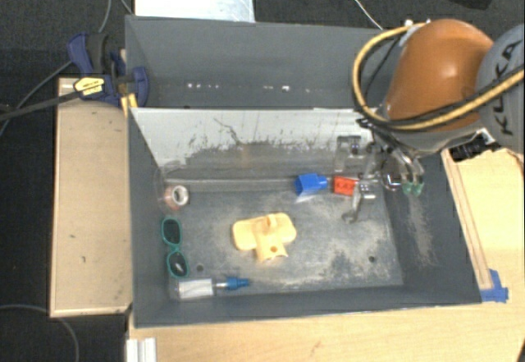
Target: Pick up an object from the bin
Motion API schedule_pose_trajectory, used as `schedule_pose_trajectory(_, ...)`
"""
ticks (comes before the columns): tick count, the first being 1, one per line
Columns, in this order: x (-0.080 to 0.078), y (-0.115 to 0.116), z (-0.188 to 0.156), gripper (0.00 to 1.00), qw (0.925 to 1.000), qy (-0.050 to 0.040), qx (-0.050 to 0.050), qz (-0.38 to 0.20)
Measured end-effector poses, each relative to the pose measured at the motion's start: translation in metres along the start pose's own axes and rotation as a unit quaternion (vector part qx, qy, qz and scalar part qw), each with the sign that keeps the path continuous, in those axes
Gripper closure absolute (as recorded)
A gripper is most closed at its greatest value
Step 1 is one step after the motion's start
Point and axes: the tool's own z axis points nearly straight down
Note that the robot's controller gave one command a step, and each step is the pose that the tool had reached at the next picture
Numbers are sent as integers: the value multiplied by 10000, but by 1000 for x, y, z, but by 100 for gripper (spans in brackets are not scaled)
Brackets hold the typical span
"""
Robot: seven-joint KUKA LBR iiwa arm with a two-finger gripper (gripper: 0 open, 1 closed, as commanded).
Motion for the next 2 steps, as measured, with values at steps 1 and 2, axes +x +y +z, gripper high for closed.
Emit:
schedule_pose_trajectory(1, -1, 0, -5, 0, 10000, -43, 0, 1)
schedule_pose_trajectory(2, 10, 52, 93, 0, 9888, -32, 1, -1494)
